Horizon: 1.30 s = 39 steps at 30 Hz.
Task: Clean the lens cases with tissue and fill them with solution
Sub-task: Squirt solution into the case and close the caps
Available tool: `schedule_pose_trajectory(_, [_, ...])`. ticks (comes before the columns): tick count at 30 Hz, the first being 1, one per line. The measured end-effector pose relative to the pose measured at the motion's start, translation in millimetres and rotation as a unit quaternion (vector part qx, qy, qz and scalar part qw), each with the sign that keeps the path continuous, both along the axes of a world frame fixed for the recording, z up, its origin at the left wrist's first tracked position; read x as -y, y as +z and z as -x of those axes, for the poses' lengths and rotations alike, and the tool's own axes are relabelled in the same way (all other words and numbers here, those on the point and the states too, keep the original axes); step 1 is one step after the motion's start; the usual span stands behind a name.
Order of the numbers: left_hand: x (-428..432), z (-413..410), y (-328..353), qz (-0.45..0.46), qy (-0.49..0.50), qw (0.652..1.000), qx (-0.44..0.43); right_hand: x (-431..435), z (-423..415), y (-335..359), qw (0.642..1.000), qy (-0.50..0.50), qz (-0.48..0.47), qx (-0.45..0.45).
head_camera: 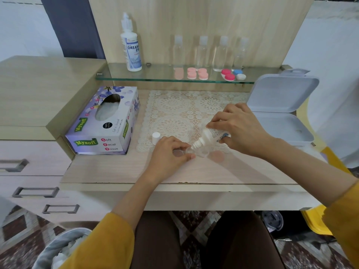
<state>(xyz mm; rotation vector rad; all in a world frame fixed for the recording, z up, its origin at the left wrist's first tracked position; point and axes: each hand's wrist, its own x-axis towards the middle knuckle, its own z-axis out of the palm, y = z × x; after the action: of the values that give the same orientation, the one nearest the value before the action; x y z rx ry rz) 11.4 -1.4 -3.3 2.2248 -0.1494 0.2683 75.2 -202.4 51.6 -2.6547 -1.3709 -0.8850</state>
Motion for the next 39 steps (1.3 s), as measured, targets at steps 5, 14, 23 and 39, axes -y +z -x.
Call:
schedule_pose_trajectory(5, [0,0,-1,0.001,-0.001,1.0,-0.002,0,1,-2,1.0,-0.002,-0.002,-0.019])
schedule_pose_trajectory(14, [-1,-1,-2,-0.006,-0.003,1.0,0.004,18,7,-1,0.992,-0.031,-0.044,-0.112])
schedule_pose_trajectory(23, [-1,-1,-2,-0.011,-0.003,1.0,0.009,31,11,2,0.995,-0.031,-0.014,-0.096])
schedule_pose_trajectory(39, [-2,-1,-4,-0.013,-0.002,1.0,0.003,30,9,5,0.997,-0.023,-0.001,-0.067])
